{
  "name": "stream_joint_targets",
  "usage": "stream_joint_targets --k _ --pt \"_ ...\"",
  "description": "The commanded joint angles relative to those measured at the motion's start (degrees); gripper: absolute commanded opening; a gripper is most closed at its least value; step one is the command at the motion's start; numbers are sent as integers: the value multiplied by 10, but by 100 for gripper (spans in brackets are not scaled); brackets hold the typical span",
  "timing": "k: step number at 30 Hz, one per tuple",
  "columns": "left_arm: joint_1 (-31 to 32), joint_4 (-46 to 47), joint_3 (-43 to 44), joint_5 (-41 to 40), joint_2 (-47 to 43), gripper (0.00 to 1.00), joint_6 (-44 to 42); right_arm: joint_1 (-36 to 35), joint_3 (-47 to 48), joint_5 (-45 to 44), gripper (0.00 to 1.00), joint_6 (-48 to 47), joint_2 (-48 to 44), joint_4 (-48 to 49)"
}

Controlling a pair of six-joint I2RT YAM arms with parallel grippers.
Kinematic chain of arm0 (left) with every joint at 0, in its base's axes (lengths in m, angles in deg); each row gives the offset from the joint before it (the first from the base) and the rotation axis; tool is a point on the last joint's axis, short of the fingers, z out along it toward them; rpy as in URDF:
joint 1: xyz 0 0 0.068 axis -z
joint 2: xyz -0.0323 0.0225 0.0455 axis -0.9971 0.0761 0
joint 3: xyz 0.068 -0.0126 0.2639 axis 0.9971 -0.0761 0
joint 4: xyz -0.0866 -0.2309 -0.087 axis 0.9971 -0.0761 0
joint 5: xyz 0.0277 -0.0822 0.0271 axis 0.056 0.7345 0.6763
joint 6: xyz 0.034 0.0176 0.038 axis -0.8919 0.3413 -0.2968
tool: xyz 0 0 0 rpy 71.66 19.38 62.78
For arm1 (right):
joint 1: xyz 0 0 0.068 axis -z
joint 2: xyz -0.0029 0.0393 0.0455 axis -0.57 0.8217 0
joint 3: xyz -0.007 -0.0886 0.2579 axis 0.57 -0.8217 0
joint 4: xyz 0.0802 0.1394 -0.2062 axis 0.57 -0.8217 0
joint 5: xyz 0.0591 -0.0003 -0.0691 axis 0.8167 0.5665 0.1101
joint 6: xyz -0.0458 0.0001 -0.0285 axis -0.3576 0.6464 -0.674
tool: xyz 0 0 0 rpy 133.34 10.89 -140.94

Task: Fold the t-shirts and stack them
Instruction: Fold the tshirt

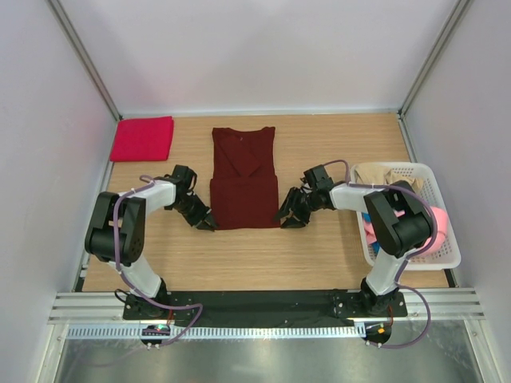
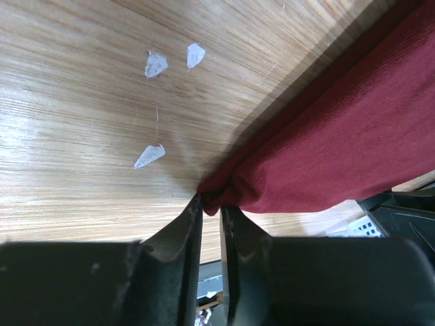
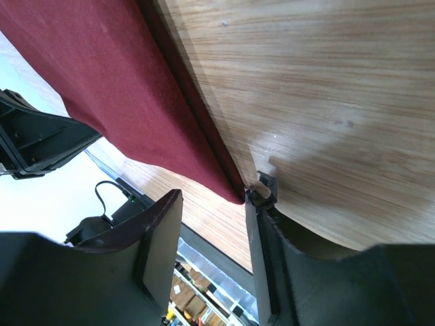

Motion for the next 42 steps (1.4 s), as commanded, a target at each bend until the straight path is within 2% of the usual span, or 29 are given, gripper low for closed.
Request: stream_joint_targets --k 1,2,8,9,11,14,15,18,22,25,32,37,40,42 --pt "-6 32 1 -59 22 15 -21 -6 -6 -86 48 -11 37 -17" --pt "-6 32 1 -60 22 11 -21 -7 -5 -86 47 -10 41 -16" --pt "-7 31 4 -61 27 0 -26 -7 -4 -90 27 -4 53 -10" --pt "-7 31 6 -62 25 0 -27 -6 -5 -90 14 -4 52 -9" --pt "-7 27 7 -63 24 0 -30 -6 -5 -90 1 -4 51 -11" --pt "-7 21 11 -65 19 0 -35 -7 -5 -90 1 -4 44 -11" --pt "-7 9 13 -68 16 3 -35 -7 -4 -92 1 -5 42 -13" --pt "-7 -4 11 -77 -4 32 -36 -7 -5 -92 1 -8 38 -13" --pt "-7 -12 9 -90 -30 46 -39 -8 -9 -87 1 -5 40 -7" --pt "-7 -9 12 -87 -24 47 -43 -11 -10 -87 1 -1 41 -1" --pt "-8 12 20 -65 20 42 -44 -13 -3 -89 1 1 43 -2" --pt "-7 29 19 -50 36 33 -43 -16 0 -90 1 -1 47 -4" --pt "-7 35 20 -39 50 18 -44 -18 1 -91 1 -1 49 -5" --pt "-7 30 16 -38 45 4 -45 -18 3 -94 1 -4 47 -10"
